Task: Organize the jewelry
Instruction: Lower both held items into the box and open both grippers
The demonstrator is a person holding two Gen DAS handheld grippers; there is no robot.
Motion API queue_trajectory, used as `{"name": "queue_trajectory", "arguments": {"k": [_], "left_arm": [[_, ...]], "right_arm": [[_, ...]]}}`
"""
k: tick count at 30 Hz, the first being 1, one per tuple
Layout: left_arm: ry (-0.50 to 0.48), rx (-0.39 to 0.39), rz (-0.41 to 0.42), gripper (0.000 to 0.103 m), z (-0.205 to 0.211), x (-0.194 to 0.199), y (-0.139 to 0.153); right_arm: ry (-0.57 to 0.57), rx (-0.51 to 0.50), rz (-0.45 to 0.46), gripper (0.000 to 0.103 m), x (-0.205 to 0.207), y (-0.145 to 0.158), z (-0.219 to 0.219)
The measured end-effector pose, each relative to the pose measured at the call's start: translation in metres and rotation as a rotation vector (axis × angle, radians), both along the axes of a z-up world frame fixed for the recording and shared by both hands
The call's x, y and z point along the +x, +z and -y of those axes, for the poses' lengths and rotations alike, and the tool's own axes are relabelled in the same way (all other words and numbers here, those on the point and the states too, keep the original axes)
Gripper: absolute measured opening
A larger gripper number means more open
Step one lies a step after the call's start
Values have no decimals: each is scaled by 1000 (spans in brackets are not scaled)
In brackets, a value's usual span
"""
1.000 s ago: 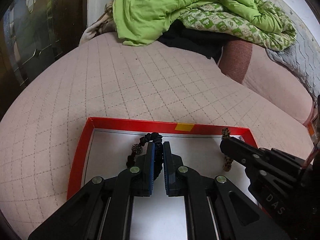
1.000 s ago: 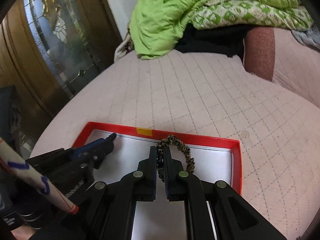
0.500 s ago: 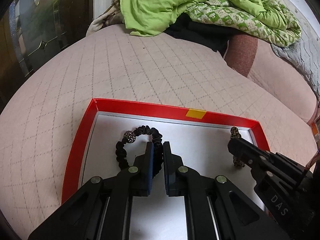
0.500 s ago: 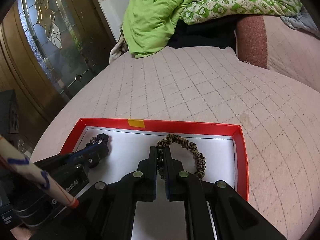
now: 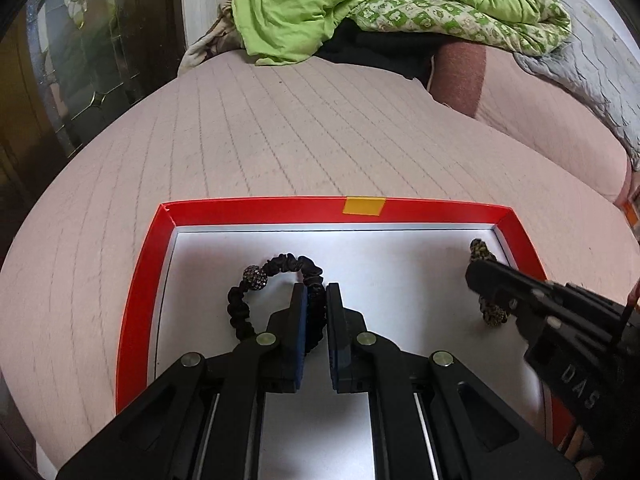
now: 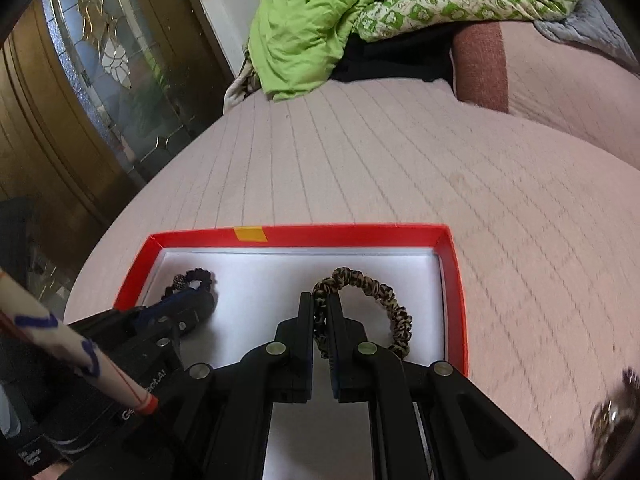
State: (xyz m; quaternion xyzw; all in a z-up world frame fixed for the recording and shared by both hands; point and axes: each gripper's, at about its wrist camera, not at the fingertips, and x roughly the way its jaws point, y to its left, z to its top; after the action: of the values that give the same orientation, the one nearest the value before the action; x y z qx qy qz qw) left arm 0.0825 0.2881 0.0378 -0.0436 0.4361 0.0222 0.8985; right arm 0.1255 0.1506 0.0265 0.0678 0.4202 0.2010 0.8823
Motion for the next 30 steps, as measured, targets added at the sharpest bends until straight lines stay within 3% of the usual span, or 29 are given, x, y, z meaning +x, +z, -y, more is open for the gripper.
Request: {"name": "queue_trajectory", "arguments": {"k": [7,19,30], "left_arm": [[8,-74,-15,8,-11,1,1],[-9,-71,-36,8,-14,22,0],[21,-106,13,36,-19,13,13]], "right_arm": [[8,8,-2,7,-10,5,3],[33,6,-66,7,24,-4,-17],[35,53,-91,14,21,3,-10]]}}
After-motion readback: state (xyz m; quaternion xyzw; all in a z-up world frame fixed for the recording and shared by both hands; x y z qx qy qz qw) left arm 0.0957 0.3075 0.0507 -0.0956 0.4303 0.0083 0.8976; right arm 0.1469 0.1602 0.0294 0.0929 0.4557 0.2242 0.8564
